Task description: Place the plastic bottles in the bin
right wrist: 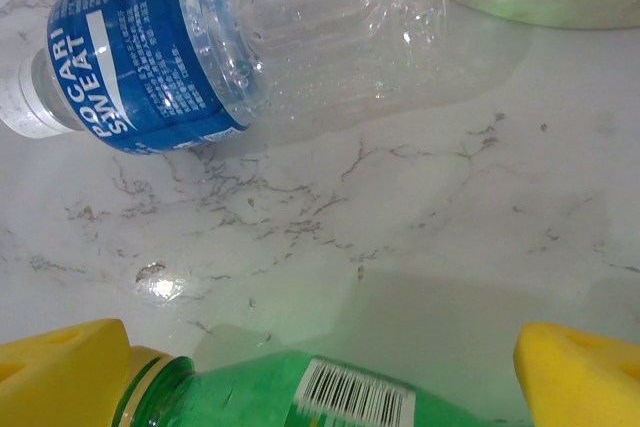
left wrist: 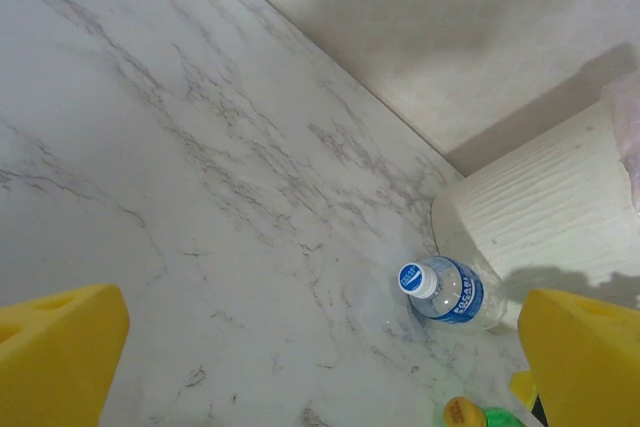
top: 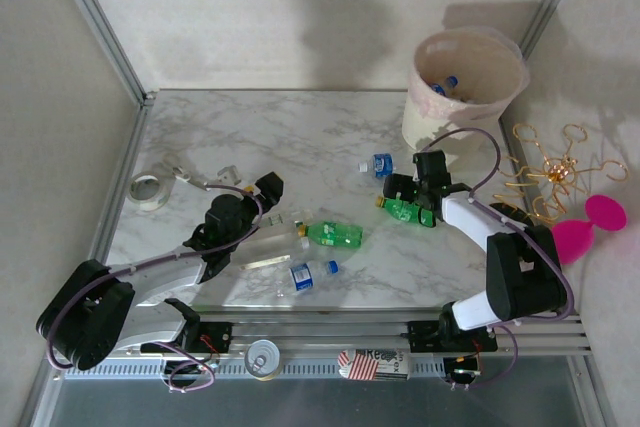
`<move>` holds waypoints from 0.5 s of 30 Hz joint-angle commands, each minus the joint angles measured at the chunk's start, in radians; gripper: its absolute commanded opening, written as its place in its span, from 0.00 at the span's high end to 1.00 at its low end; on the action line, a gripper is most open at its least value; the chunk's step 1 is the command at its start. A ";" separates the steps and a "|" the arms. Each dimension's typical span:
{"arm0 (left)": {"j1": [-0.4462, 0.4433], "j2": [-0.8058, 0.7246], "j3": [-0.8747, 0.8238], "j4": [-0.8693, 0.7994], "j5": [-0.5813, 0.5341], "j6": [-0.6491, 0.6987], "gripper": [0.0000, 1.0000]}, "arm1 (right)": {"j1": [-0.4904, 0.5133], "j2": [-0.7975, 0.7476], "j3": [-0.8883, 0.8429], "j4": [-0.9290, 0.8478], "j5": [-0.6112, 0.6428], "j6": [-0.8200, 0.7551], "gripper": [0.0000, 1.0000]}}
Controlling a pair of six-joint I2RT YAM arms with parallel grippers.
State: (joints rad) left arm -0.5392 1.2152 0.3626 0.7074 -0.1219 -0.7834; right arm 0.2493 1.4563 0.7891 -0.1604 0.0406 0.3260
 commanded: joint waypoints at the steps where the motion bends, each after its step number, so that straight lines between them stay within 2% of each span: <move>1: 0.010 0.003 -0.004 0.029 0.015 -0.006 0.00 | -0.002 -0.037 -0.028 -0.054 -0.015 0.037 0.01; 8: 0.015 -0.002 -0.010 0.032 0.017 0.002 0.00 | 0.018 -0.104 -0.102 -0.091 -0.102 0.108 0.01; 15: 0.018 -0.007 -0.019 0.043 0.031 -0.004 0.00 | 0.104 -0.127 -0.119 -0.140 -0.093 0.173 0.01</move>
State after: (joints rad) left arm -0.5323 1.2152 0.3576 0.7189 -0.1112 -0.7830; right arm 0.3302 1.3556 0.6903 -0.2531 -0.0319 0.4438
